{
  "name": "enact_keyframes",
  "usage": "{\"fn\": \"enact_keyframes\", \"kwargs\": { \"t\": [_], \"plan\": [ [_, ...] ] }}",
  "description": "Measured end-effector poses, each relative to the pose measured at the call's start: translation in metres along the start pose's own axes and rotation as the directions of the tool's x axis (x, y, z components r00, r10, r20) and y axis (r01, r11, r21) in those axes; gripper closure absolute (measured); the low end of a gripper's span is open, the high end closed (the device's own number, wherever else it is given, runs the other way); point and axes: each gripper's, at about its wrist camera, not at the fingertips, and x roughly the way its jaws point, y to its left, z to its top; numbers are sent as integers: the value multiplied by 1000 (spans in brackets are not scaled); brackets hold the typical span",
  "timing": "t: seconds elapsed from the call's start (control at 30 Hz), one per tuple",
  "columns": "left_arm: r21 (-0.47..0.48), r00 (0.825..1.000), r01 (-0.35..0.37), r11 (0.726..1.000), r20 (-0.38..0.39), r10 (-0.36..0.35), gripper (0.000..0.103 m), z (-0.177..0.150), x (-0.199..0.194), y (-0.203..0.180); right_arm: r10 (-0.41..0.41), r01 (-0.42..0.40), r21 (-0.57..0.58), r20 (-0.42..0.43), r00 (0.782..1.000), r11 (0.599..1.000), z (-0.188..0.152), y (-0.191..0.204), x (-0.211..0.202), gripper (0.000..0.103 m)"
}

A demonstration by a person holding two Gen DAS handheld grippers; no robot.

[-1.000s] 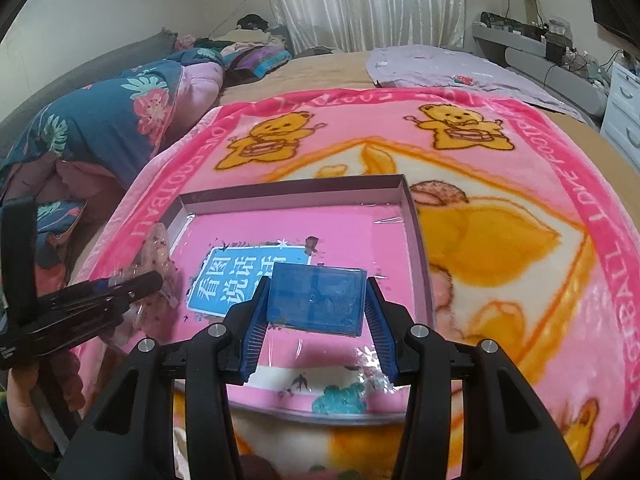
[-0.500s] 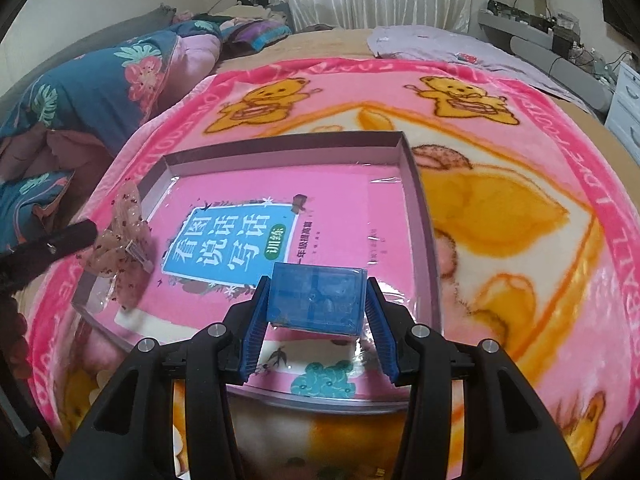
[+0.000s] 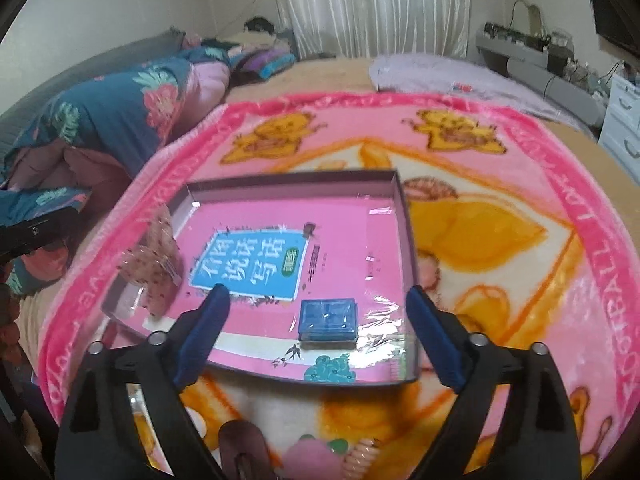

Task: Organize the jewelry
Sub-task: 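Carry the bow clip into the box lid while right gripper releases the blue box there, then withdraw both grippers from the box lid back over the remaining items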

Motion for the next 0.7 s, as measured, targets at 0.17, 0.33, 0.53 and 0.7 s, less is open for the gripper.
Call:
{"fn": "enact_keyframes", "kwargs": {
  "t": [0.17, 0.33, 0.53, 0.7],
  "plan": [
    [-4, 999, 16, 1000, 36, -16, 10, -1, -22, -1, -11, 12, -18, 49, 999, 1000, 2, 3, -28, 10],
    [-14, 998, 20, 1000, 54, -19, 10, -8, -40, 1, 6, -5, -7, 100, 995, 1000, 3, 7, -57, 6],
    [-16, 997, 28, 999, 79, -27, 10, -17, -61, 1, 19, -17, -19, 131, 991, 1000, 1, 17, -84, 5],
    [-18, 995, 37, 999, 98, -35, 10, -23, -78, 2, 30, -23, -47, 146, 989, 999, -4, 28, -105, 5]
  ]
}}
